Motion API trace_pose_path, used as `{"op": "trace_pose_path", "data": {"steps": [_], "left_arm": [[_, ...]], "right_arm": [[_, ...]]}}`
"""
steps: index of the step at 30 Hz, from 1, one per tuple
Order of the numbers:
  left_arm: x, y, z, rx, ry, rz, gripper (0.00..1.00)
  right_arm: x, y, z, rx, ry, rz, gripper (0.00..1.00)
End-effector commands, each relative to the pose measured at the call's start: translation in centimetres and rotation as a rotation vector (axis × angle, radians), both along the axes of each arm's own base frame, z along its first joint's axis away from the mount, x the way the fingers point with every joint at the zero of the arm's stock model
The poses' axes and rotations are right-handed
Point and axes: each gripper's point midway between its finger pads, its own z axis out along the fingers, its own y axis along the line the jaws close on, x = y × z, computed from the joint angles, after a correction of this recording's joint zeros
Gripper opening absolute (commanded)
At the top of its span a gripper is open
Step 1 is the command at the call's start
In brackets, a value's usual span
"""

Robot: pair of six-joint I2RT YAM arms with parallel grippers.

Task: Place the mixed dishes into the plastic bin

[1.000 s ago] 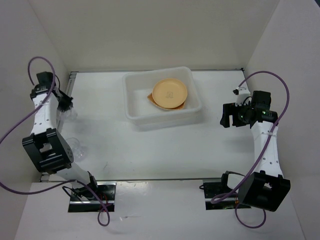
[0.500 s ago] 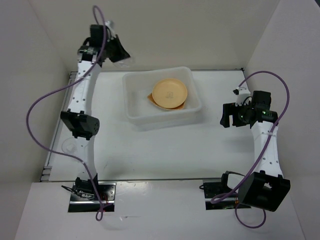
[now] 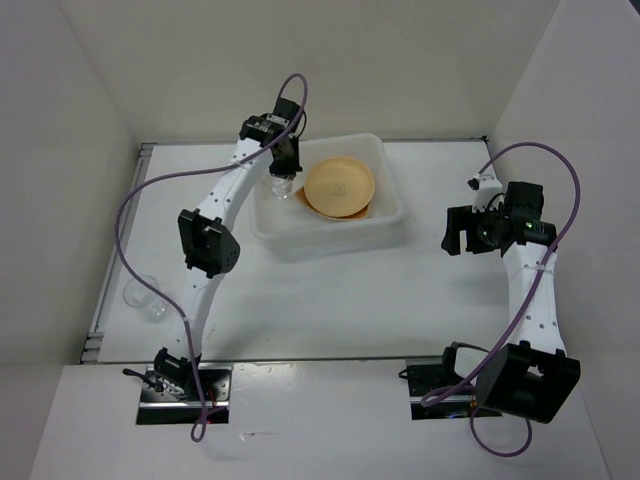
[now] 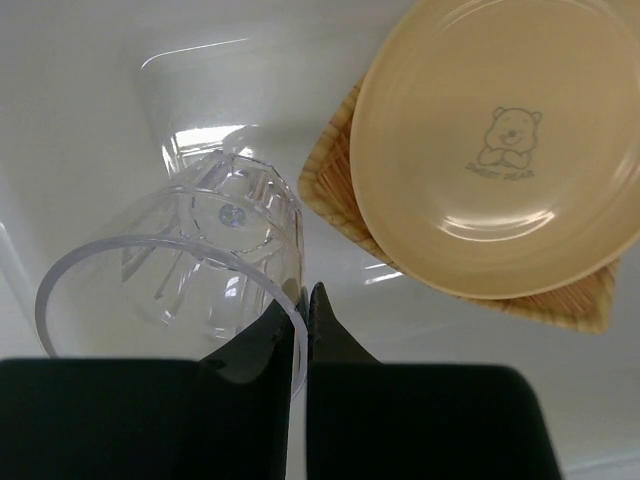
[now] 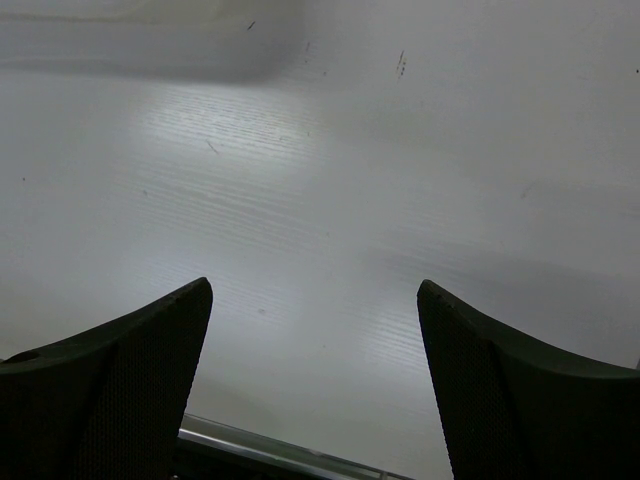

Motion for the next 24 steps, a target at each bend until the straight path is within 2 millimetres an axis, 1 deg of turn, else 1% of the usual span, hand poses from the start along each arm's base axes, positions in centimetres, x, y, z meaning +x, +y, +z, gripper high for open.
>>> {"op": "trace_pose_path", "data": {"steps": [1,2,3,5,6,7,8,9,10,11,12,14,15,16,17,18,19,20,21,22,23,24], "left_arm": [[0.3,0.6,-1.9,0.142,-0.011,0.021,0.00],[0.1,0.7,-2.5,0.150,0.006,0.020,0.00],[0.2,0.8,-3.5,0.187,0.013,0.028,0.00],[0.0,0.8,-4.6,0.195,0.040,0.034,0.00],[0.1,0.8,-5.0,0.197,0.043,0.034,0.00],[0.2,1.0,-4.9,0.206,0.039,0.040,0.02],[0.2,1.0,-5.6,0.212,0.050,0.039,0.03],[0.2,1.0,-5.6,0.212,0.050,0.039,0.03],[0.2,0.9,-6.2,0.212,0.061,0.046,0.05],[0.2,0.9,-6.2,0.212,0.061,0.046,0.06],[0.3,0.9,-6.6,0.214,0.064,0.046,0.12],[0.2,1.1,-6.6,0.225,0.068,0.049,0.14],[0.3,1.0,-6.3,0.216,0.060,0.058,0.17],[0.2,1.5,-6.3,0.237,0.061,0.068,0.27],[0.2,1.5,-6.3,0.238,0.061,0.068,0.33],[0.6,2.2,-4.6,0.234,0.028,0.097,0.39],[0.5,2.6,-3.7,0.239,0.012,0.119,0.45],[0.7,3.1,-2.2,0.252,-0.026,0.140,0.59],[1.0,3.7,1.1,0.222,-0.093,0.172,0.63],[0.9,4.4,3.0,0.205,-0.123,0.187,0.66],[0.5,4.8,7.0,0.168,-0.202,0.215,0.71],[0.2,5.5,9.4,0.142,-0.248,0.231,0.85]], "right_arm": [[0.7,-0.5,0.8,-0.020,-0.054,-0.011,0.88],[0.6,-0.6,0.8,-0.020,-0.050,-0.023,0.88],[0.7,-0.6,0.5,-0.018,-0.041,-0.023,0.88],[0.7,-0.6,0.5,-0.018,-0.041,-0.023,0.88],[0.7,-0.6,0.5,-0.018,-0.041,-0.023,0.88],[0.7,-0.6,0.5,-0.018,-0.041,-0.023,0.88],[0.7,-0.6,0.5,-0.018,-0.041,-0.023,0.88],[0.7,-0.6,0.5,-0.018,-0.041,-0.023,0.88],[0.7,-0.6,0.5,-0.018,-0.041,-0.023,0.88],[0.8,-0.6,0.3,-0.015,-0.032,-0.023,0.88],[0.8,-0.6,0.3,-0.015,-0.032,-0.023,0.88],[0.8,-0.6,0.3,-0.015,-0.032,-0.023,0.88],[0.7,-0.9,0.3,-0.015,-0.032,-0.032,0.88],[0.7,-0.9,0.3,-0.015,-0.032,-0.033,0.88],[0.7,-0.9,0.3,-0.015,-0.032,-0.033,0.88],[0.8,-0.9,0.1,-0.013,-0.023,-0.033,0.88],[0.8,-0.9,0.1,-0.013,-0.023,-0.033,0.88],[0.8,-0.9,0.1,-0.013,-0.023,-0.033,0.88],[0.8,-0.9,0.1,-0.013,-0.023,-0.033,0.88],[0.8,-0.9,0.1,-0.013,-0.023,-0.033,0.88],[0.8,-0.9,0.1,-0.013,-0.023,-0.033,0.88],[0.8,-0.9,0.1,-0.013,-0.023,-0.033,0.88]]}}
